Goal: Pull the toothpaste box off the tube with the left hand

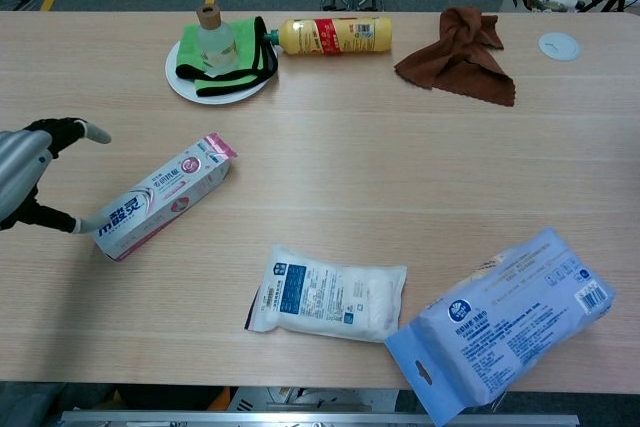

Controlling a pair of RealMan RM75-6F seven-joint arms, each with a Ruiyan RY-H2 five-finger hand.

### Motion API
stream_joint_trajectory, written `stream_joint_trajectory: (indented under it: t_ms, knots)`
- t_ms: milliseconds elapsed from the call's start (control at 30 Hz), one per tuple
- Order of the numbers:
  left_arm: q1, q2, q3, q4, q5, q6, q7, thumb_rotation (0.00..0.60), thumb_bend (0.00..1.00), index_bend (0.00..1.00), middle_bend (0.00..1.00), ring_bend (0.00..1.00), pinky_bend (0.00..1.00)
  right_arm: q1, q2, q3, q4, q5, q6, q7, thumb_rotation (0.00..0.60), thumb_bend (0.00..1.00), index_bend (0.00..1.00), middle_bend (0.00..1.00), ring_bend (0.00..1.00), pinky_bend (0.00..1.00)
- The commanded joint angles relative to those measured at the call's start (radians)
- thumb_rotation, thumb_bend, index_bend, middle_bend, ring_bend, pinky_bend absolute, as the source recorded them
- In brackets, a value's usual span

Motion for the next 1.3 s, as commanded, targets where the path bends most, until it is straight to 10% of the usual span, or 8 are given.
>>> stream_joint_trajectory:
  t_ms: [33, 667, 1300]
  knots:
    - [-0.011, -0.041, -0.017, 0.028, -0.044, -0.009, 0.031, 0.519, 0.06, 0.21, 0.19, 0.16, 0.29, -0.001, 0.0, -0.002, 0.007, 0.003, 0.0, 0.008, 0.6, 0.08, 0.39, 0.34, 0.26, 0.34]
    - [-0.086, -0.225, -0.083, 0.251, -0.208, -0.068, 0.083, 0.501, 0.06, 0.2, 0.19, 0.16, 0.29, -0.011, -0.019, -0.019, 0.094, 0.022, -0.009, 0.1, 0.6, 0.08, 0.39, 0.34, 0.26, 0.34]
    - [-0.102, -0.236, -0.054, 0.225, -0.239, -0.064, 0.094, 0.499, 0.06, 0.2, 0.19, 0.17, 0.29, -0.012, -0.027, -0.027, 0.104, 0.028, -0.018, 0.107, 0.6, 0.08, 0.39, 0.34, 0.26, 0.34]
